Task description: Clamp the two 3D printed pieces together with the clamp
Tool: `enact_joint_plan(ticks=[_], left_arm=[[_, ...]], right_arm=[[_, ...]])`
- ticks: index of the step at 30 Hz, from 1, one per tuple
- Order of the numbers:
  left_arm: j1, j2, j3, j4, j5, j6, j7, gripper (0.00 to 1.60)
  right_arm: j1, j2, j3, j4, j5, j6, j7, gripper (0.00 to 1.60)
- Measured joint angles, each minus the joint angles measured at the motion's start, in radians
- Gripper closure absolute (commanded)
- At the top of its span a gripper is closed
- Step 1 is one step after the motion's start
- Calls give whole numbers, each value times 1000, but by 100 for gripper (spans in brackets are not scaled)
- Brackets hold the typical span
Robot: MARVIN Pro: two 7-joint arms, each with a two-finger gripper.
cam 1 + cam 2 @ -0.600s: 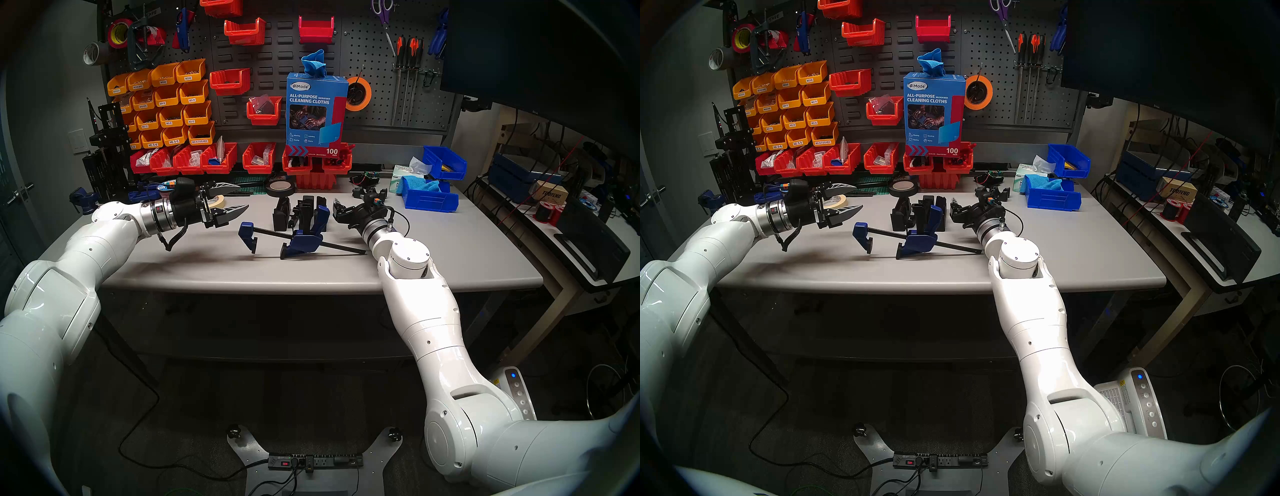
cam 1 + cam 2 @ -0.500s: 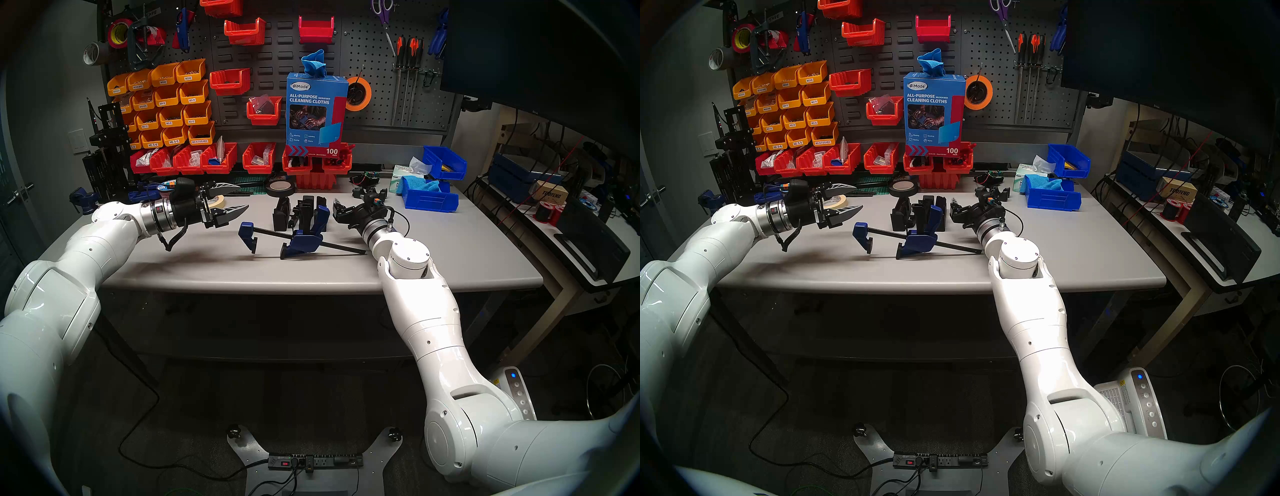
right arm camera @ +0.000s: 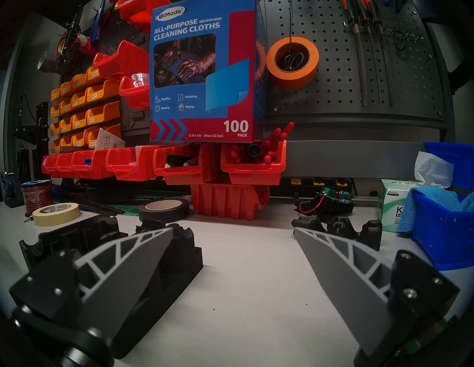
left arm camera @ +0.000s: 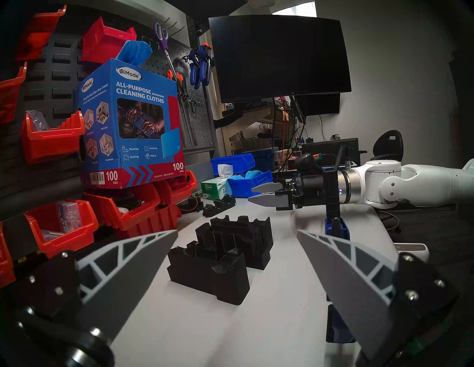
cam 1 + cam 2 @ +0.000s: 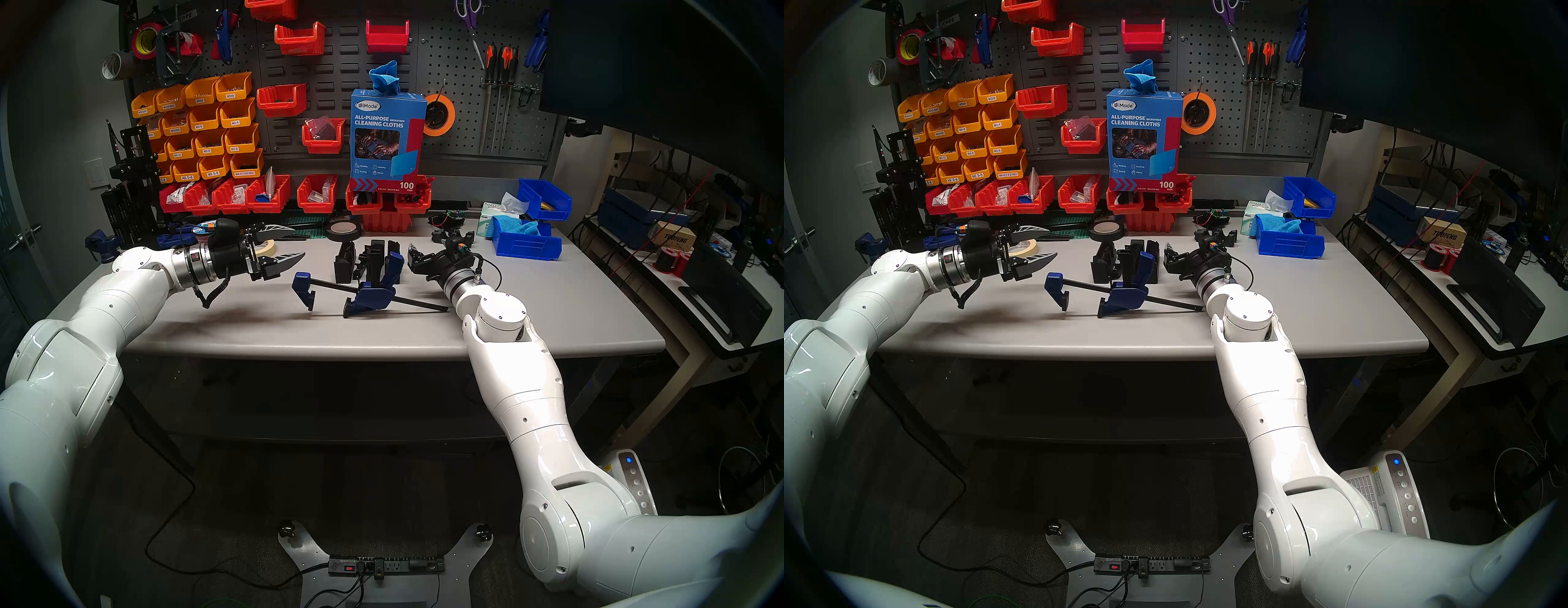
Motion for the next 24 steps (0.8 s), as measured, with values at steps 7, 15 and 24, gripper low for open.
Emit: enact_joint_plan(ticks=[7,15,24], left_arm=[[-3,-1,-1,-2,3,-8,-6,0],[-25,2,-13,-21,-1,13,-29,0],[-63,37,-17,-94,-2,46,-29,0]], right_arm=[[-4,-1,0,-4,2,2,0,0],[-6,-2,0,-5,2,2,0,0],[-6,-2,1,-3,3,2,0,0]])
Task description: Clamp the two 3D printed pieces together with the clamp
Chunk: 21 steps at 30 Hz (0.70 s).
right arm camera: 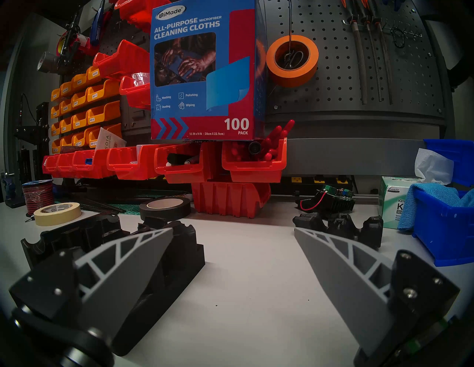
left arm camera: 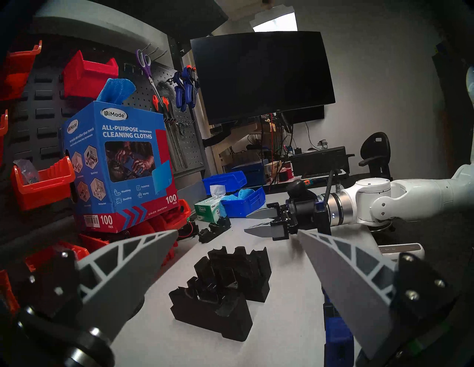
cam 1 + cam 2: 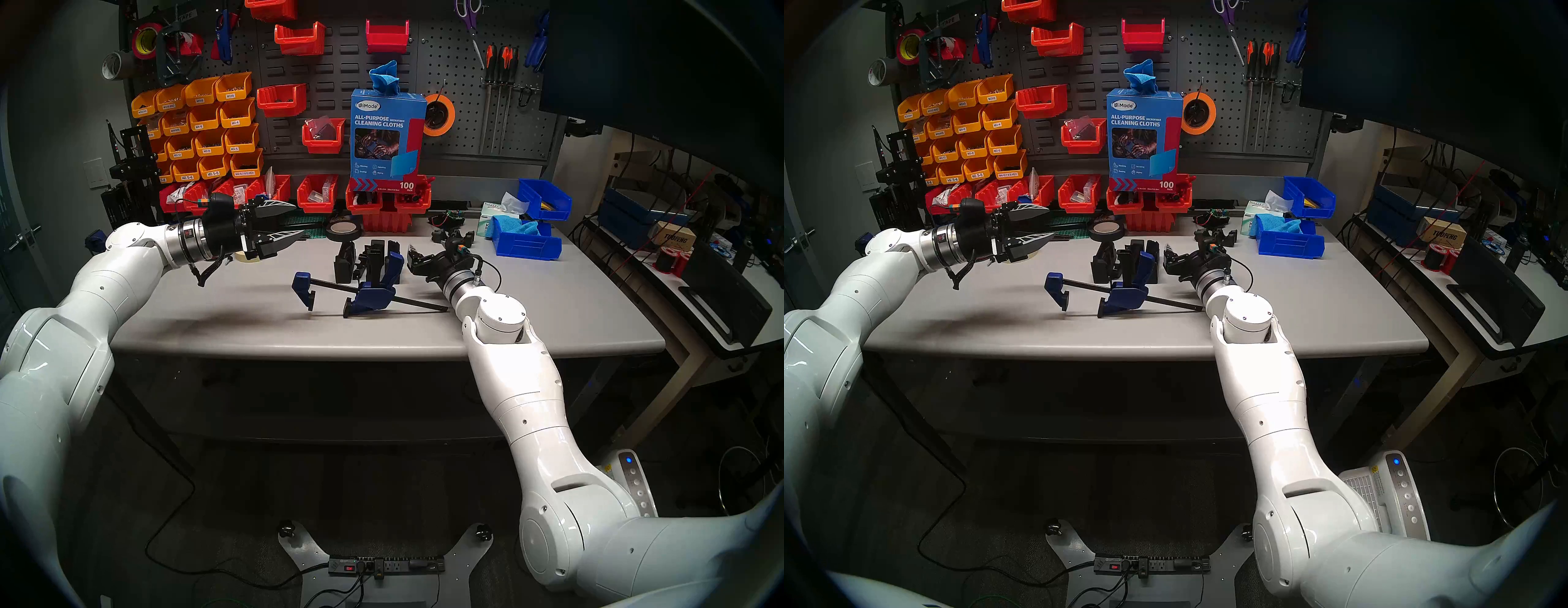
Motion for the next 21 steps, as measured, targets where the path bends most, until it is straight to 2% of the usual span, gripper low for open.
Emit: enact_joint_plan(ticks=[11,21], left_arm=[[-7,60,36,-106,-1,59,0,0],[3,116,113,-176,-13,115,0,0]], right_arm=[[0,0,0,0,0,0,0,0],[0,-1,0,0,1,0,0,0]])
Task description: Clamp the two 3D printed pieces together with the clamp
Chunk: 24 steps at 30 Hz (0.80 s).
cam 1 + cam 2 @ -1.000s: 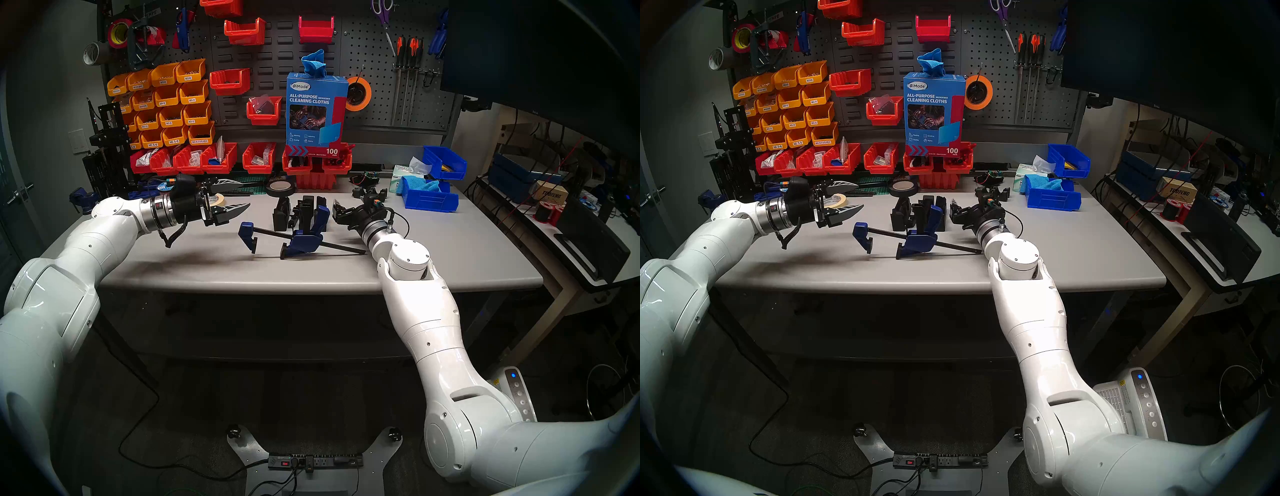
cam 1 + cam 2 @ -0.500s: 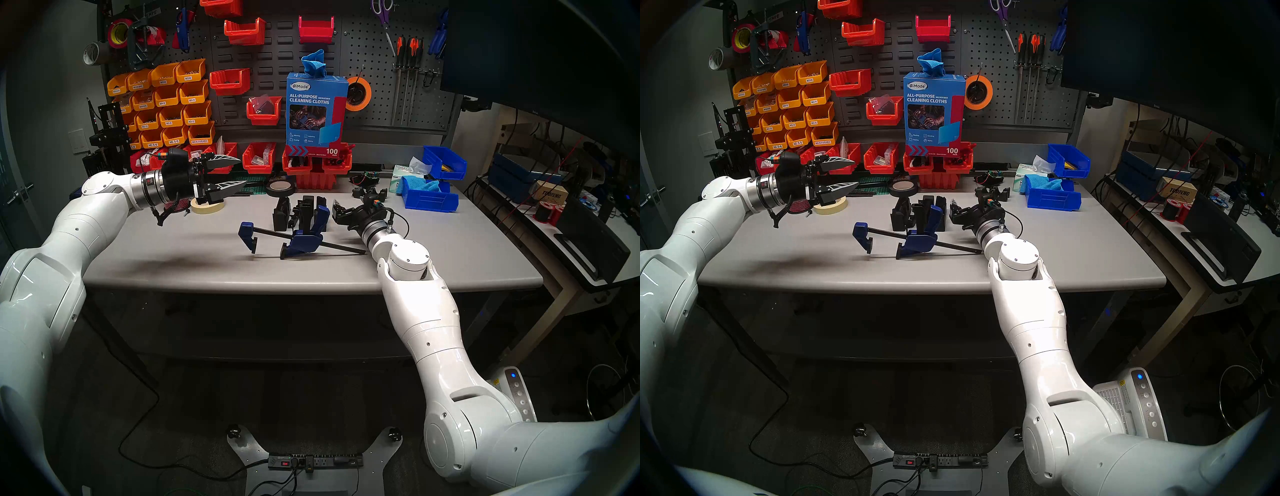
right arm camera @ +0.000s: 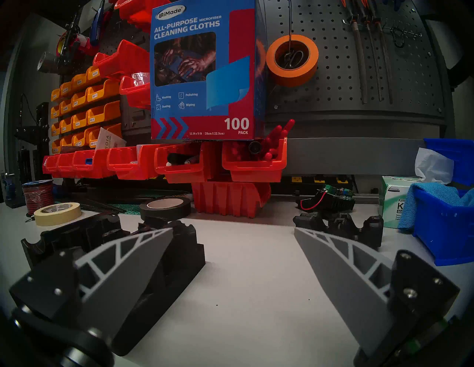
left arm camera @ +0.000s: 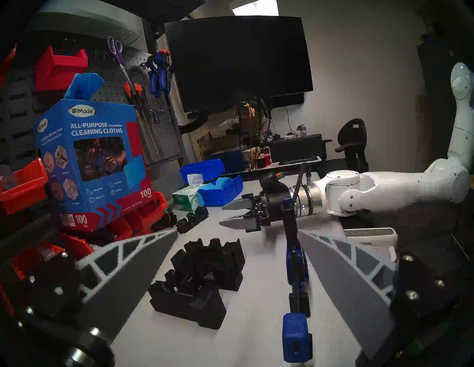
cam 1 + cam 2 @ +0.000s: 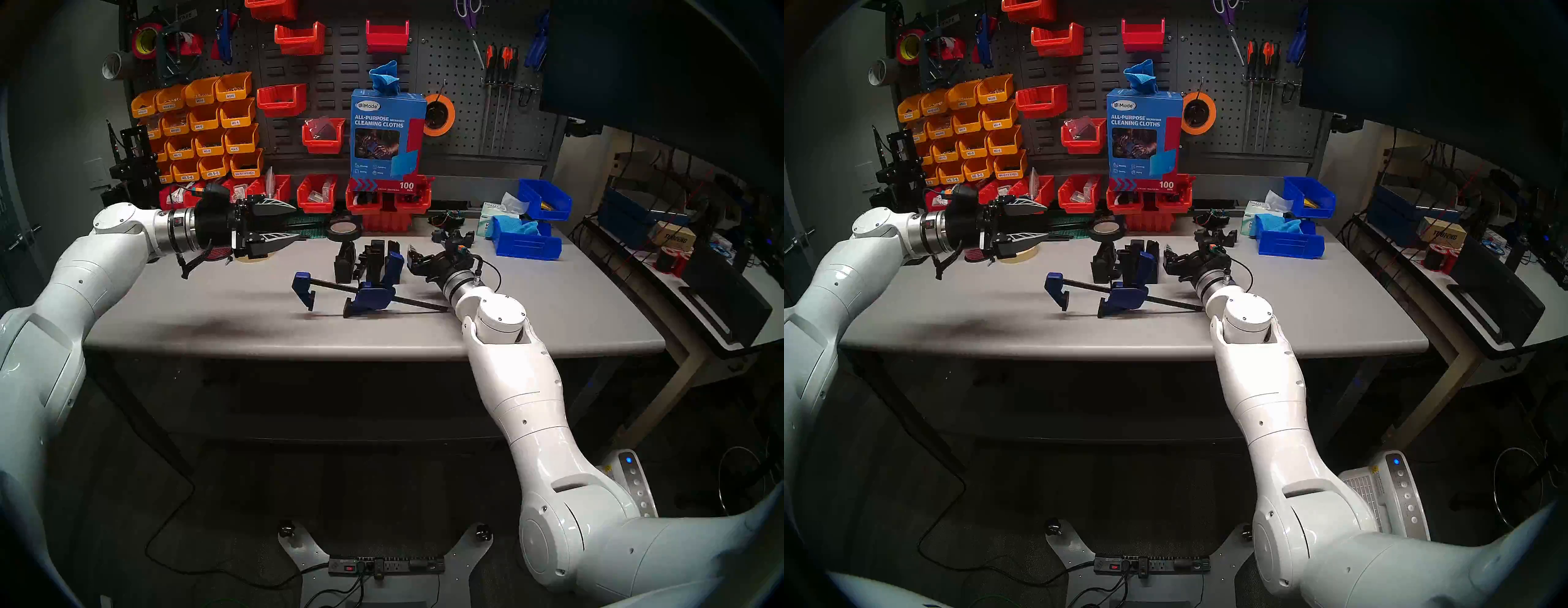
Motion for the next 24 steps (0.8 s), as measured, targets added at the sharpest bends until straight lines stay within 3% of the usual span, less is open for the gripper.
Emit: enact_joint_plan(ticks=[24], left_arm=[[41,53,124,-30,-83,64,1,0]], right_arm=[[0,0,0,0,0,0,0,0]])
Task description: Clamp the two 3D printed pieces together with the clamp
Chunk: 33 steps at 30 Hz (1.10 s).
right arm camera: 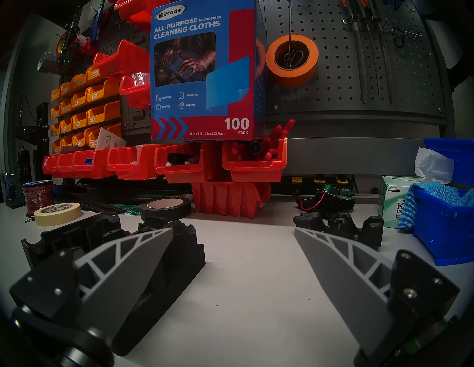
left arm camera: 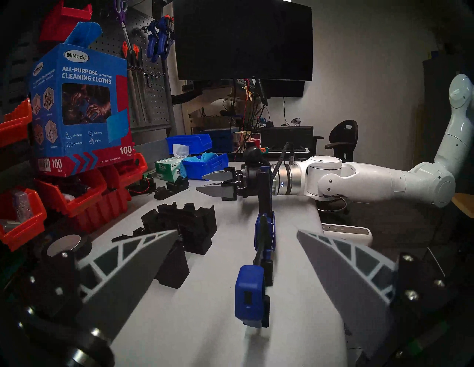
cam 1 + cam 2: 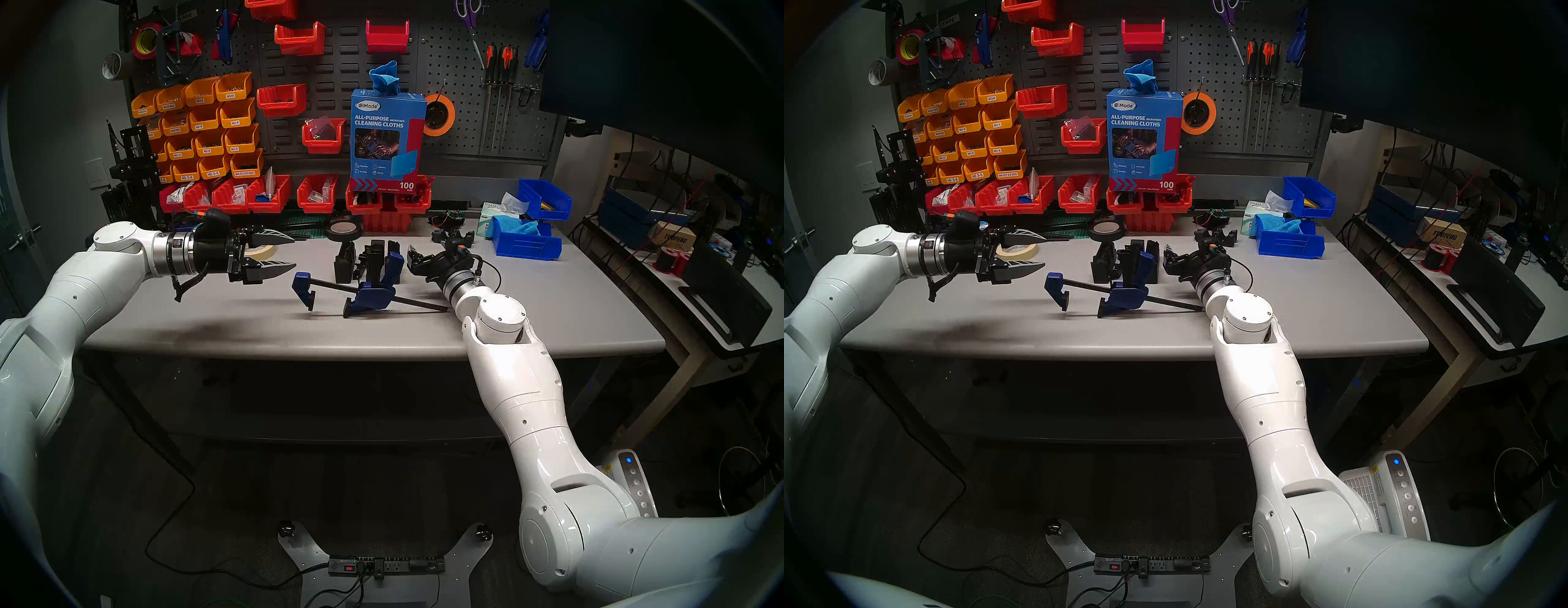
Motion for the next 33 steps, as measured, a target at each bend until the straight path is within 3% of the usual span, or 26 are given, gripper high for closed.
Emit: enact_joint_plan(ticks=[19,33], left_arm=[[33,0,75,0,-51,18,0,0],[50,-21,106,37,-76,-13,0,0]], right_arm=[[0,0,0,0,0,0,0,0],[0,0,0,0,0,0,0,0]])
